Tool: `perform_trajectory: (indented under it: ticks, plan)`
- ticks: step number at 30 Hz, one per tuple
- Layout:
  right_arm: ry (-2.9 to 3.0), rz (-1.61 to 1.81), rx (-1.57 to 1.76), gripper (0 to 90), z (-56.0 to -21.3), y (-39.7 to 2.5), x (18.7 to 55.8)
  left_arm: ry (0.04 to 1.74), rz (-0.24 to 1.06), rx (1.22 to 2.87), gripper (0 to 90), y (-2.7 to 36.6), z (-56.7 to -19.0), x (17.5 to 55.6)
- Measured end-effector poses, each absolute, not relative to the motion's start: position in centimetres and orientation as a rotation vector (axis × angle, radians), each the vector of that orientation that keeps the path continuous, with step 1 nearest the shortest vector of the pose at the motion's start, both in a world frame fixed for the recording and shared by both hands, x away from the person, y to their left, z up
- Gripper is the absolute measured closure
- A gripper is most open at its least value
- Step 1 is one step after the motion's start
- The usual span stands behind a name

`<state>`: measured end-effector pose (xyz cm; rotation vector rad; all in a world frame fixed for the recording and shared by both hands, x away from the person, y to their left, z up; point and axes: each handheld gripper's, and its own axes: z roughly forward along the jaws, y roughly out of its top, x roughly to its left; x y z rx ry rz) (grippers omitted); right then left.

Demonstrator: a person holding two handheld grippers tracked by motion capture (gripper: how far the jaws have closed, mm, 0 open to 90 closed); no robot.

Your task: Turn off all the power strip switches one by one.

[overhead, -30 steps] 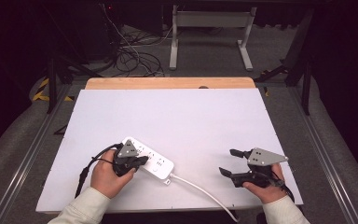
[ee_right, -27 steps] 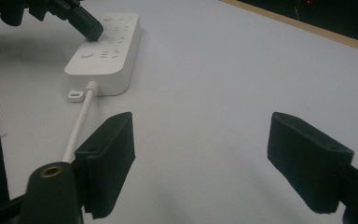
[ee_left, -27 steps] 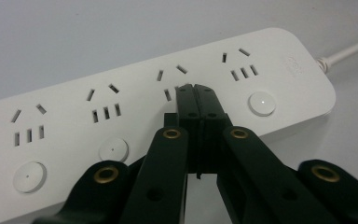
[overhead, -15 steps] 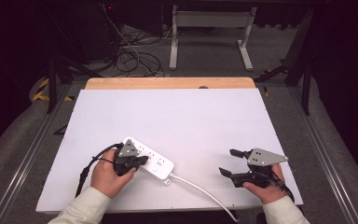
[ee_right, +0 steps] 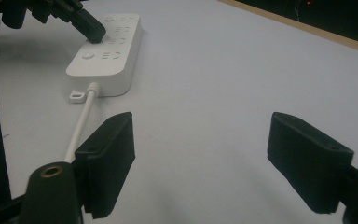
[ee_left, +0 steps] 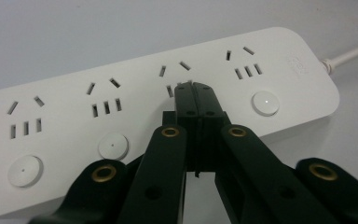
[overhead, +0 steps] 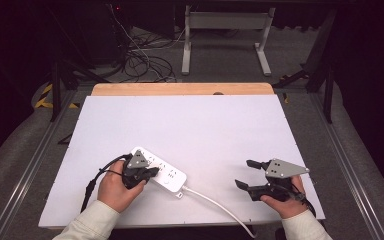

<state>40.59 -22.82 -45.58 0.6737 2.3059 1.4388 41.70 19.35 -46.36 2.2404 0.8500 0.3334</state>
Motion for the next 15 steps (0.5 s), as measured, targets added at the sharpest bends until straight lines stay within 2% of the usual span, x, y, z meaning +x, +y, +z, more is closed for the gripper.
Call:
perform_trajectory:
  ticks: [2, 3, 4, 5, 8, 15]
  plan:
    - [2.304, 1.439, 0.674, 24.2, -45.6, -22.8, 40.6, 0.858, 0.343, 2.223, 90.0, 19.4, -46.5, 41.6]
    - [2.303, 1.439, 0.676, 24.2, -45.6, -22.9, 40.6, 0.849, 0.402, 2.201, 90.0, 19.4, -46.2, 41.4]
    - [2.303, 1.439, 0.676, 24.2, -45.6, -22.9, 40.6, 0.849, 0.402, 2.201, 90.0, 19.4, -46.2, 41.4]
    - [2.303, 1.438, 0.675, 24.2, -45.6, -22.9, 40.6, 0.827, 0.404, 2.121, 90.0, 19.9, -45.2, 41.2]
    - [2.305, 1.435, 0.683, 24.2, -45.7, -22.9, 40.7, 0.817, 0.394, 2.085, 90.0, 20.1, -44.1, 41.1]
    - [2.307, 1.431, 0.680, 24.2, -45.7, -22.9, 40.7, 0.802, 0.390, 2.084, 90.0, 20.2, -43.3, 40.6]
